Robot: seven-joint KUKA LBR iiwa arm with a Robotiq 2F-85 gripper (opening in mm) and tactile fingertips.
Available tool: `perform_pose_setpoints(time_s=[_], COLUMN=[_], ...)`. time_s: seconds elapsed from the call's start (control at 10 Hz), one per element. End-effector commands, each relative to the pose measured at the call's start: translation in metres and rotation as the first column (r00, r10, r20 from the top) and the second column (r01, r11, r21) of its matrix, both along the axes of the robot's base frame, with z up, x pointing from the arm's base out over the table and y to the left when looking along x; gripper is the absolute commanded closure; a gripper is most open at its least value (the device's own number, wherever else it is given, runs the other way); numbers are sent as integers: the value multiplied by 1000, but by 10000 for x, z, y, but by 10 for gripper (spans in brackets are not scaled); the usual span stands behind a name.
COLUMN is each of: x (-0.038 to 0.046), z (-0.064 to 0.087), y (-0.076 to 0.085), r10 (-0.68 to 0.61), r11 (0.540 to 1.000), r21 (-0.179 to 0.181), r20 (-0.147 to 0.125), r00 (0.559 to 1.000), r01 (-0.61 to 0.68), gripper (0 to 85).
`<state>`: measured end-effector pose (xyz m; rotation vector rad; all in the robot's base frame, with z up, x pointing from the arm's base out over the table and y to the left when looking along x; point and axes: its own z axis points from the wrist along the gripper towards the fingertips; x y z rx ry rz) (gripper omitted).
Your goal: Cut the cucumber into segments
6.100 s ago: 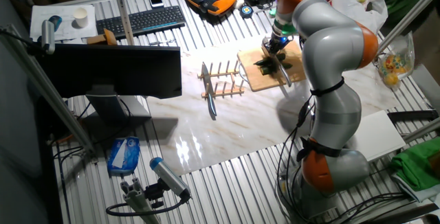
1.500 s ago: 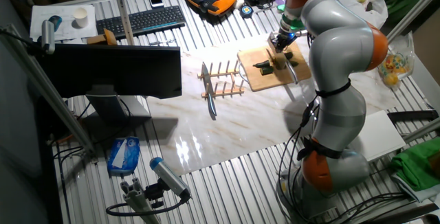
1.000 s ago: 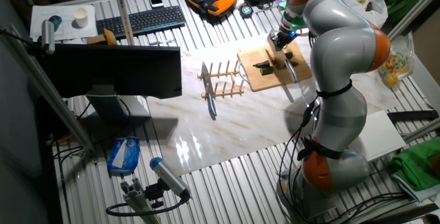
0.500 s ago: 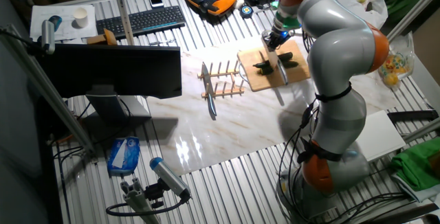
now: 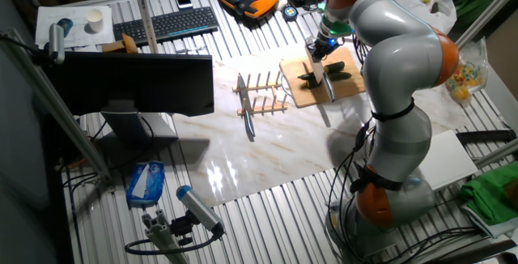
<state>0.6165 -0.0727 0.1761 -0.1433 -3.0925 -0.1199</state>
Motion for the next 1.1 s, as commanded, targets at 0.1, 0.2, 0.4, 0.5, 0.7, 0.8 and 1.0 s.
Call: perform_pose_setpoints(time_s=[0.1, 0.2, 0.4, 0.5, 0.7, 0.8, 1.0], x=[1, 1, 1, 1, 1, 1, 1], z=[1, 1, 1, 1, 1, 1, 1], y=[4, 4, 4, 4, 4, 4, 4], r10=[-29, -49, -85, -82, -66, -55, -37], r11=[1000, 998, 992, 992, 994, 995, 996], r21=[10, 26, 96, 90, 86, 83, 83], r20=[-3, -5, -14, -18, -33, -42, -56], r00=[1000, 999, 996, 996, 997, 998, 998], r01=[29, 49, 86, 84, 68, 58, 42], gripper=[843, 843, 843, 843, 843, 843, 843])
